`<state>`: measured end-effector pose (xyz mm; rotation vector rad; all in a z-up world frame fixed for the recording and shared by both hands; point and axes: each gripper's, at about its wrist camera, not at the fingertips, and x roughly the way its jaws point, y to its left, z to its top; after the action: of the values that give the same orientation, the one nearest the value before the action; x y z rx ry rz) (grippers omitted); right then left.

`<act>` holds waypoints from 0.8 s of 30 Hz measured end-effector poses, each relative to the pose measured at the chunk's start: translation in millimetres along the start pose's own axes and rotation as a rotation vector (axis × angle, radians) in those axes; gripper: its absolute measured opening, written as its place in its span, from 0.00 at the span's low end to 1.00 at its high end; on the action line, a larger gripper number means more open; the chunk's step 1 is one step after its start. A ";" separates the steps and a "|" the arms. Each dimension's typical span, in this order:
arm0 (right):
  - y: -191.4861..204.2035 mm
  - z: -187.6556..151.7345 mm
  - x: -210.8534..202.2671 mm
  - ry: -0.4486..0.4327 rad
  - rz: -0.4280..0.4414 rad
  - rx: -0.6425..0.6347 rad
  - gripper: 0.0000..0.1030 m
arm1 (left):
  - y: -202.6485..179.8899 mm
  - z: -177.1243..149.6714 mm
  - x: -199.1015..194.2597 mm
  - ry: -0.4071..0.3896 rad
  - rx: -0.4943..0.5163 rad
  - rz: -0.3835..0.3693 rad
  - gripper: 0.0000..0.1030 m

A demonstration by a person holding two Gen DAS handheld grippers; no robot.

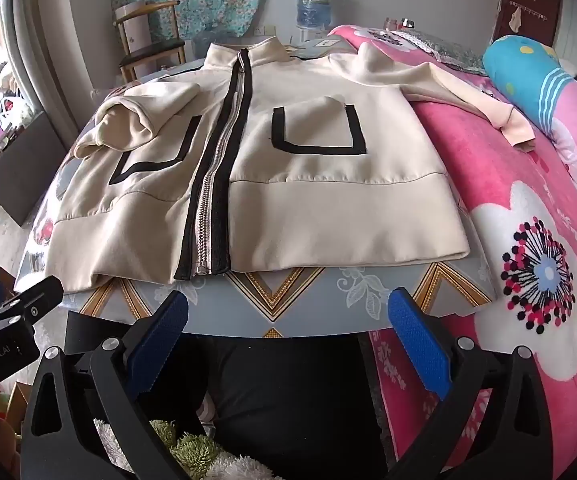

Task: Fold large clothes

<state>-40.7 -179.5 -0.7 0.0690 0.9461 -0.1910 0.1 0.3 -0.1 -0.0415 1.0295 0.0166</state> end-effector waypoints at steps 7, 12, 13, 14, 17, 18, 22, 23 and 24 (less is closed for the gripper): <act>-1.7 0.7 -0.4 -0.001 0.002 -0.002 0.95 | 3.5 -6.6 3.0 -0.004 -0.006 -0.003 0.92; -0.9 0.2 0.1 -0.001 -0.001 0.002 0.95 | 2.3 -3.8 5.1 0.010 -0.002 -0.004 0.92; -0.7 -0.1 0.5 -0.001 -0.001 0.002 0.95 | 2.4 -4.5 5.5 0.008 0.000 -0.004 0.92; -0.4 -0.4 0.8 -0.002 -0.001 0.003 0.95 | 2.0 -4.7 5.7 0.008 0.002 -0.003 0.92; -1.0 1.3 -1.5 -0.001 -0.001 0.002 0.95 | 0.0 -1.3 1.5 0.009 0.005 0.000 0.92; -1.0 1.3 -1.5 -0.001 0.000 0.002 0.95 | -0.3 -1.2 1.0 0.007 0.006 0.001 0.92; -0.4 1.4 -1.4 -0.002 -0.002 0.002 0.95 | -2.2 -0.5 -1.5 0.000 0.010 0.008 0.92; -0.5 1.7 -1.6 -0.001 -0.002 0.001 0.95 | -2.5 -0.5 -1.8 -0.001 0.010 0.008 0.92; -0.6 1.6 -1.5 -0.001 -0.002 0.001 0.95 | -2.7 -0.6 -2.1 -0.001 0.010 0.009 0.92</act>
<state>-40.4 -180.1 1.4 0.0694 0.9450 -0.1931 -1.4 -2.4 1.5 -0.0275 1.0288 0.0195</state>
